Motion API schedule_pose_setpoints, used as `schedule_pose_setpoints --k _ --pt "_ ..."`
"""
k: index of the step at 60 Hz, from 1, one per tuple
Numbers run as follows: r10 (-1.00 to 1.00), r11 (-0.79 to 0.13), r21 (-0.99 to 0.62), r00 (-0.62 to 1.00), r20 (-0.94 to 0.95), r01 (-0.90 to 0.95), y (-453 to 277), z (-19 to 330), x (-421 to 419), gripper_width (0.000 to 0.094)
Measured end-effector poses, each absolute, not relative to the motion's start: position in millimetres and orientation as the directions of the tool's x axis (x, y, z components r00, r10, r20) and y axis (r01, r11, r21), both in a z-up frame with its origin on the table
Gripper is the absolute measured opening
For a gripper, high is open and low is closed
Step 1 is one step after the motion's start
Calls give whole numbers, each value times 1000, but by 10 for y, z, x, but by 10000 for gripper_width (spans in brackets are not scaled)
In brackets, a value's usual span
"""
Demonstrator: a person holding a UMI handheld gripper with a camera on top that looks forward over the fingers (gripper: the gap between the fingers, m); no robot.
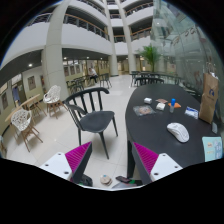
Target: Arrange mouse
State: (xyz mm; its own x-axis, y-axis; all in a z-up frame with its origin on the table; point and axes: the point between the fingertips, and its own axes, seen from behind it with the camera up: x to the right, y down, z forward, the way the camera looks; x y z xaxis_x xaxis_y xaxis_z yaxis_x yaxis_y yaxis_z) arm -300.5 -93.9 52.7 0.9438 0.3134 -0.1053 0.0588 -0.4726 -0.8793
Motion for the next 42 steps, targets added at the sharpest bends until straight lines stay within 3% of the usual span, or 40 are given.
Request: schedule_pose_setpoints --k 12,23,42 --pt "289 -459 -887 952 -100 46 -939 577 -2700 841" --pt "179 -445 -895 981 -71 17 -984 717 -1917 844" --pt "63 -540 -837 996 64 87 -242 137 -552 839"
